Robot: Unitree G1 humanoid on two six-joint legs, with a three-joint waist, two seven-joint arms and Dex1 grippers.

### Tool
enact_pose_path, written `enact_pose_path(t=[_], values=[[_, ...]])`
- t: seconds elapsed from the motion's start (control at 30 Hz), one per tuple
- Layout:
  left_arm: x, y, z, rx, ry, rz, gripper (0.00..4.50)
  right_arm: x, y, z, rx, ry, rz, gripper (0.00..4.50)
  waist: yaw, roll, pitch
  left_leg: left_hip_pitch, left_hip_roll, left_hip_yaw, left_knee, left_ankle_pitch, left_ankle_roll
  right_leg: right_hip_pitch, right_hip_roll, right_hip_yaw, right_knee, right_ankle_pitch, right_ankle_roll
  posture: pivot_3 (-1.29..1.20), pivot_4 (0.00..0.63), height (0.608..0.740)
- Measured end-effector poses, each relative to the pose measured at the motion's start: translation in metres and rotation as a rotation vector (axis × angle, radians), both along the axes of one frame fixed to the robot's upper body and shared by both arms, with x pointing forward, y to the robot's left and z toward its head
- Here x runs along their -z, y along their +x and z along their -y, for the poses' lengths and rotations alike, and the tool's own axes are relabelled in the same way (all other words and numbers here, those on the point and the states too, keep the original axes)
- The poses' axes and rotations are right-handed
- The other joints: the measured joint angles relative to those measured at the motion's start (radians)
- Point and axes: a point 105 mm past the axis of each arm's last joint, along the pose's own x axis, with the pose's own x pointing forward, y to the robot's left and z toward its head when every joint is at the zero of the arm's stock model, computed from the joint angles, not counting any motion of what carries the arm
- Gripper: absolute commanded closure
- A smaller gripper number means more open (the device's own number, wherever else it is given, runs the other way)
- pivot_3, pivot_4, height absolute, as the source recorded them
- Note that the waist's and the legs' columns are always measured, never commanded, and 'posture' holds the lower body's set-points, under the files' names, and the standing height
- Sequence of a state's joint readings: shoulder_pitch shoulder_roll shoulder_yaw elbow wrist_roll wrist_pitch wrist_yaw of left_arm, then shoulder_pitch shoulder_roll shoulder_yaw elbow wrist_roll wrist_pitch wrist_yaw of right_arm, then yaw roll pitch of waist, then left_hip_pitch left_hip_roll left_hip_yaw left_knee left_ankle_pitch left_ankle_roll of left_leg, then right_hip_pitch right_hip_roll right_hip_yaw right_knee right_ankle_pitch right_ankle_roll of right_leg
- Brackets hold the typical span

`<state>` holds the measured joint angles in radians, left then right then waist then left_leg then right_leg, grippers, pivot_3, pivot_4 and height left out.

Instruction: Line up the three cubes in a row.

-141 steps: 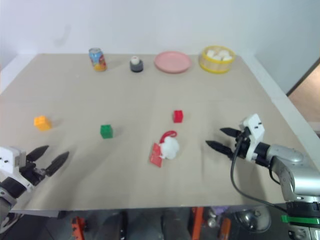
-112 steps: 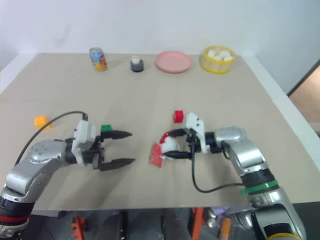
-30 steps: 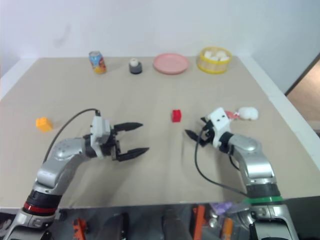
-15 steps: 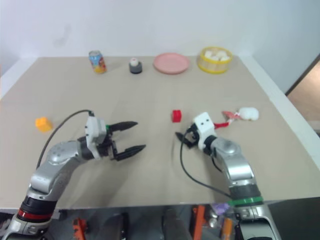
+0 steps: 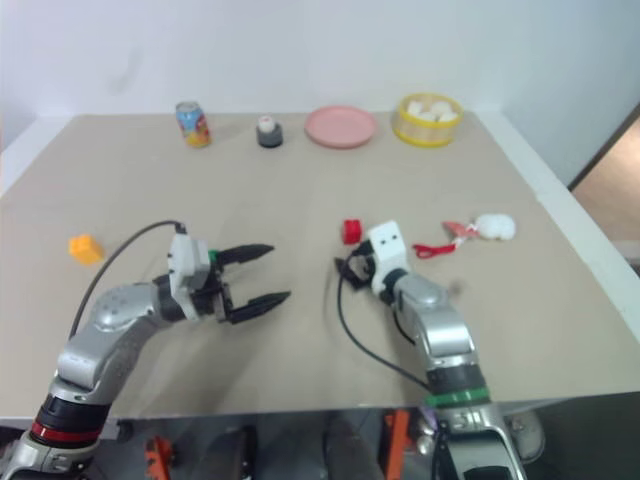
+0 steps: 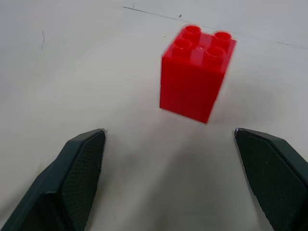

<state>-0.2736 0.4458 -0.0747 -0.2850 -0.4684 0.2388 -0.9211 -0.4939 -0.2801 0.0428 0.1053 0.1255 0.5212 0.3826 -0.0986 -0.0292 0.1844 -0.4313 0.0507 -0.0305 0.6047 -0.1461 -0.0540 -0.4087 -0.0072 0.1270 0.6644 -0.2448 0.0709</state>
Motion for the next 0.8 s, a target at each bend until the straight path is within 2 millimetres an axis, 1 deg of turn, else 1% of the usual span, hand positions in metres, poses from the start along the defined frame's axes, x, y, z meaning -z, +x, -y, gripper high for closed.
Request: enact_pose_path(t=[0.27, 0.4, 0.43, 0.47, 0.67, 0.7, 0.73, 0.8], values=[[0.001, 0.0, 0.002, -0.004, 0.001, 0.001, 0.16, -0.003, 0.021, -0.001, 0.061, -0.014, 0.012, 0.04, 0.0, 0.0, 0.0, 0.0, 0.0, 0.0, 0.0, 0.0, 0.0, 0.0, 0.0, 0.0, 0.0, 0.0, 0.0, 0.0, 0.15, 0.74], [0.001, 0.001, 0.002, -0.013, -0.001, 0.001, 0.16, -0.003, 0.025, -0.002, 0.062, -0.009, 0.018, 0.04, -0.001, 0.0, 0.0, 0.0, 0.0, 0.0, 0.0, 0.0, 0.0, 0.0, 0.0, 0.0, 0.0, 0.0, 0.0, 0.0, 0.15, 0.74], [0.001, 0.001, 0.002, -0.016, -0.001, 0.001, 0.16, -0.003, 0.026, -0.002, 0.059, -0.007, 0.022, 0.6, -0.001, 0.0, 0.0, 0.0, 0.0, 0.0, 0.0, 0.0, 0.0, 0.0, 0.0, 0.0, 0.0, 0.0, 0.0, 0.0, 0.15, 0.74], [0.001, 0.001, 0.002, -0.016, -0.001, 0.001, 0.16, -0.003, 0.026, -0.003, 0.057, -0.005, 0.024, 0.8, -0.001, 0.0, 0.0, 0.0, 0.0, 0.0, 0.0, 0.0, 0.0, 0.0, 0.0, 0.0, 0.0, 0.0, 0.0, 0.0, 0.15, 0.74], [0.003, 0.001, 0.001, -0.024, 0.0, -0.003, 0.16, -0.002, 0.027, -0.006, 0.035, 0.002, 0.03, 2.89, -0.001, 0.0, 0.0, 0.0, 0.0, 0.0, 0.0, 0.0, 0.0, 0.0, 0.0, 0.0, 0.0, 0.0, 0.0, 0.0, 0.15, 0.74], [0.003, 0.001, 0.001, -0.026, 0.0, -0.002, 0.16, -0.002, 0.028, -0.006, 0.033, 0.003, 0.032, 3.16, -0.001, 0.0, 0.0, 0.0, 0.0, 0.0, 0.0, 0.0, 0.0, 0.0, 0.0, 0.0, 0.0, 0.0, 0.0, 0.0, 0.15, 0.74], [0.003, 0.002, 0.0, -0.029, 0.0, -0.001, 0.16, -0.003, 0.028, -0.006, 0.034, 0.002, 0.032, 3.27, -0.001, 0.0, 0.0, 0.0, 0.0, 0.0, 0.0, 0.0, 0.0, 0.0, 0.0, 0.0, 0.0, 0.0, 0.0, 0.0, 0.15, 0.74], [0.003, 0.002, 0.0, -0.032, -0.001, 0.0, 0.16, -0.003, 0.03, -0.005, 0.035, 0.0, 0.034, 3.27, -0.001, 0.0, 0.0, 0.0, 0.0, 0.0, 0.0, 0.0, 0.0, 0.0, 0.0, 0.0, 0.0, 0.0, 0.0, 0.0, 0.15, 0.74]])
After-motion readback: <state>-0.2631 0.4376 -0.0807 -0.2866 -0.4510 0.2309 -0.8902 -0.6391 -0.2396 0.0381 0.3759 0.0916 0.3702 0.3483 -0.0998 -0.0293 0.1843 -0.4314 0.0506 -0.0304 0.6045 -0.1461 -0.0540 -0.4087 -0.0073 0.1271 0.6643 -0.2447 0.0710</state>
